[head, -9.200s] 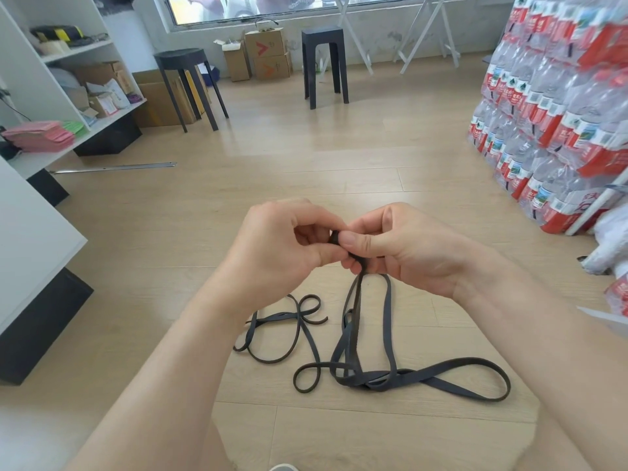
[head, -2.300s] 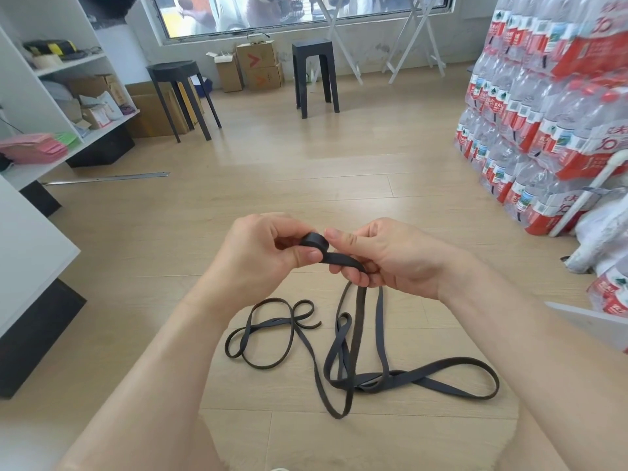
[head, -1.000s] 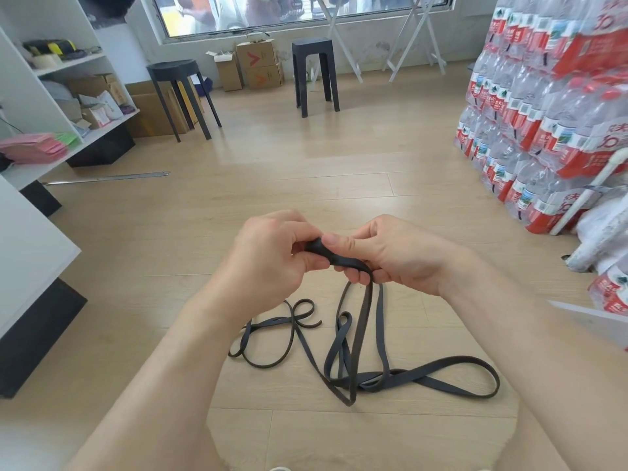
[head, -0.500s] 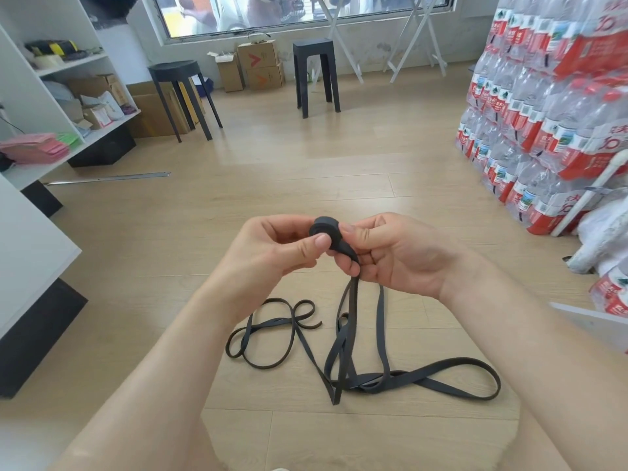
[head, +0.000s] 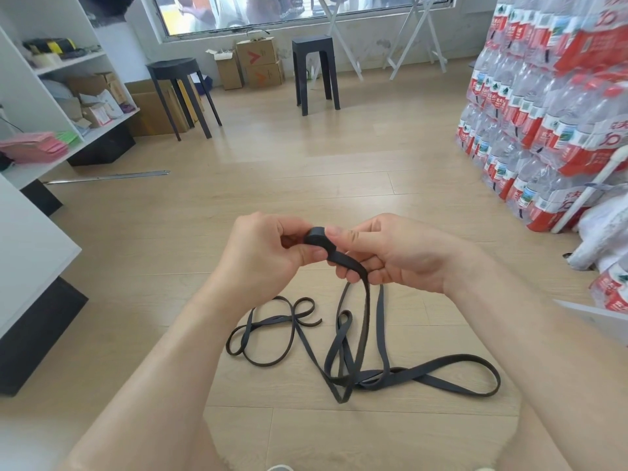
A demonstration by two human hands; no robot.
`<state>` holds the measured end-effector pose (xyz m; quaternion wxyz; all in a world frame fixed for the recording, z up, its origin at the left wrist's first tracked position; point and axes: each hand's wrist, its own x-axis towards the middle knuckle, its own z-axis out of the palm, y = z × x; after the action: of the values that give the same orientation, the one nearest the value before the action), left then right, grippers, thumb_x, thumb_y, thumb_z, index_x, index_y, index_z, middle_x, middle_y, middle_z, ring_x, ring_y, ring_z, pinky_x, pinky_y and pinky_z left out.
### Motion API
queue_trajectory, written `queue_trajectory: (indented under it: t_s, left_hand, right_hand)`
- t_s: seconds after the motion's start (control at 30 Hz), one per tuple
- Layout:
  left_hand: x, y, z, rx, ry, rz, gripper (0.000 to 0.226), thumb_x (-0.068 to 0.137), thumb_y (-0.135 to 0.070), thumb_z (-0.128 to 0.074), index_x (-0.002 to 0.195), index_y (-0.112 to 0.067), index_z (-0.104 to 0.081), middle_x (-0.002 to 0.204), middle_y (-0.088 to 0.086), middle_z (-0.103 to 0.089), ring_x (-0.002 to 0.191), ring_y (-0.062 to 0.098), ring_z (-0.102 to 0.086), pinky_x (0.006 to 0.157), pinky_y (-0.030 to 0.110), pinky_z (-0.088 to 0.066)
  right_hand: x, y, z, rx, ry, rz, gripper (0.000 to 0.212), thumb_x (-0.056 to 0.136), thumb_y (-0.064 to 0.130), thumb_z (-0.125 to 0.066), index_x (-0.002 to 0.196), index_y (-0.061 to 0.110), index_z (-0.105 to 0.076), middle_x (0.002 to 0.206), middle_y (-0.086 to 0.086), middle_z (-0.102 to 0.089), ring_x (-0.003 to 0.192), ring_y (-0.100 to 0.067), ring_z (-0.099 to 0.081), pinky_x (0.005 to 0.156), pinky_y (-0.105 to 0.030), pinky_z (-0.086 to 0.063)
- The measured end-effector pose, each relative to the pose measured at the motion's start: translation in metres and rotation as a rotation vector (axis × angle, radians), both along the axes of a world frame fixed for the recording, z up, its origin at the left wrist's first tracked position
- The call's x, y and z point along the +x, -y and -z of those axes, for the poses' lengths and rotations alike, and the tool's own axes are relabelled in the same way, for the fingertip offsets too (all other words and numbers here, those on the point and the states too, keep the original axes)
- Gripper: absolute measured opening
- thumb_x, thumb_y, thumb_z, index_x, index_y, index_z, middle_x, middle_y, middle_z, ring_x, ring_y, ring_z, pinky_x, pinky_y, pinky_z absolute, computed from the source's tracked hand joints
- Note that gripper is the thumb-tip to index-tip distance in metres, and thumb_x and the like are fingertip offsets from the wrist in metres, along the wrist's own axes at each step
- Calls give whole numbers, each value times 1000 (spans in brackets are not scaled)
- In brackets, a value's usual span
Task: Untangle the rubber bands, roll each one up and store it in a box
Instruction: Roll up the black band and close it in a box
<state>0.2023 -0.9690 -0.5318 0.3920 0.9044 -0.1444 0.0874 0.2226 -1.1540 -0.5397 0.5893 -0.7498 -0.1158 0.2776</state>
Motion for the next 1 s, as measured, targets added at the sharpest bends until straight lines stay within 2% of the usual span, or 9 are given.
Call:
queue_trajectory:
  t_s: [0.2, 0.27, 0.4, 0.5, 0.6, 0.7, 0.8, 0.9, 1.0]
  left_hand:
    - [2, 1, 1, 30, 16, 20, 34, 75, -11, -77, 72, -43, -65, 69, -12, -68, 71, 7, -60, 67, 20, -47]
    - [3, 0, 1, -86, -45, 23, 32, 74, -10, -78, 73, -41, -67, 71, -8, -70, 69, 8, -61, 70, 22, -50]
    - [4, -2, 4, -479, -284, 129, 18, 70, -15, -81, 87, -21, -76, 80, 4, -71, 75, 11, -61, 74, 25, -49]
    - [2, 0, 5, -600, -349, 204, 11, 72, -14, -75, 83, -16, -77, 70, -2, -68, 65, 7, -58, 70, 24, -44]
    - [0, -2, 0, -492, -233, 183, 7, 73, -14, -72, 80, -14, -73, 62, -8, -68, 62, 2, -61, 66, 15, -46]
    - [4, -8, -2, -327, -159, 63, 18, 75, -10, -75, 76, -27, -72, 63, -14, -68, 65, -2, -60, 66, 13, -47]
    - [3, -7, -2, -162, -124, 53, 26, 76, -8, -75, 74, -34, -71, 70, -8, -71, 69, 4, -62, 70, 21, -51]
    - [4, -6, -2, -99, -91, 53, 30, 75, -9, -77, 73, -38, -70, 73, -4, -71, 75, 15, -65, 77, 32, -53]
    - [5, -3, -2, -18, -40, 60, 20, 74, -9, -78, 79, -28, -74, 74, 1, -68, 76, 22, -63, 77, 41, -52]
  right_hand:
    - [2, 0, 3, 92, -47, 8, 34, 75, 47, -66, 80, 14, -72, 72, -4, -66, 61, -9, -56, 54, -17, -37]
    - [2, 1, 4, 141, -65, 6, 31, 74, 44, -67, 79, 14, -72, 71, -4, -66, 61, -10, -56, 51, -16, -38]
    - [4, 2, 5, 279, -112, -12, 27, 78, 37, -64, 79, 11, -71, 72, -5, -64, 64, -11, -55, 56, -19, -38]
    - [4, 3, 7, 352, -139, -66, 26, 83, 36, -65, 83, 12, -74, 76, -6, -65, 66, -11, -57, 59, -19, -39]
    - [5, 5, 4, 250, -136, -124, 37, 84, 47, -62, 93, 13, -73, 82, -3, -67, 72, -10, -59, 62, -19, -43]
    - [5, 8, 0, 92, -103, -106, 57, 81, 57, -53, 100, 7, -72, 80, -3, -68, 71, -10, -59, 63, -21, -43]
    - [3, 5, -1, 61, -61, -61, 53, 80, 57, -54, 89, 8, -72, 73, -4, -65, 65, -10, -57, 58, -20, -41]
    - [2, 0, 2, 43, -19, -9, 52, 76, 61, -57, 79, 10, -71, 69, -5, -63, 62, -11, -54, 58, -22, -37]
    - [1, -4, 4, 33, 12, 19, 53, 70, 61, -61, 79, 10, -68, 68, -5, -61, 64, -13, -52, 62, -25, -34]
